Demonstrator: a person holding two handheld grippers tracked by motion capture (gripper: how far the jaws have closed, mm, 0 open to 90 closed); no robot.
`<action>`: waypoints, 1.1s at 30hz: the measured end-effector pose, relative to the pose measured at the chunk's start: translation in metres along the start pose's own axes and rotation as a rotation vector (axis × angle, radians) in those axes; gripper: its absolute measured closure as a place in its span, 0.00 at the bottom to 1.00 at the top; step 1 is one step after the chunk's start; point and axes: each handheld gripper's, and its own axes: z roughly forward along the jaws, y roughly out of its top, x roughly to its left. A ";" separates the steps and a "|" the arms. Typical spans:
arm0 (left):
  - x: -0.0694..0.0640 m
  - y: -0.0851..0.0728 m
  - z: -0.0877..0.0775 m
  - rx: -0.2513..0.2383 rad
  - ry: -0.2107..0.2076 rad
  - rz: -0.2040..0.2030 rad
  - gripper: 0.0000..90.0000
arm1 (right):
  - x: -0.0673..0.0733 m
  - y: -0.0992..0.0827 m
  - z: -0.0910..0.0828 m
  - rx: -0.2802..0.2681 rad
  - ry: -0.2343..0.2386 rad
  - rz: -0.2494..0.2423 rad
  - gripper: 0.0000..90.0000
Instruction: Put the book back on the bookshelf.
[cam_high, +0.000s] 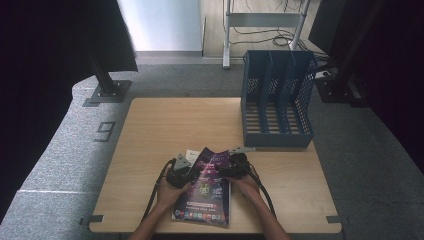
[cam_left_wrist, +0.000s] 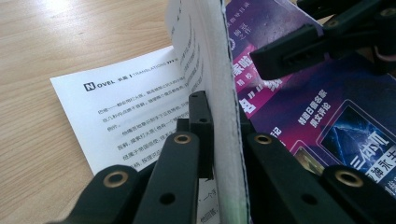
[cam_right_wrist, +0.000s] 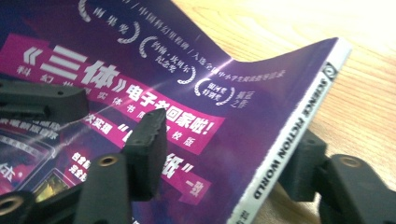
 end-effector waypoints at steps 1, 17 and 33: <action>0.000 0.000 0.000 -0.001 0.000 0.000 0.95 | -0.001 0.000 0.000 0.001 0.001 0.009 0.49; -0.001 0.002 -0.006 -0.028 -0.025 -0.001 0.95 | -0.005 0.000 -0.015 -0.015 0.029 0.006 0.71; -0.008 0.020 -0.038 -0.161 -0.044 0.013 0.95 | 0.013 0.013 -0.056 -0.153 0.040 -0.064 0.76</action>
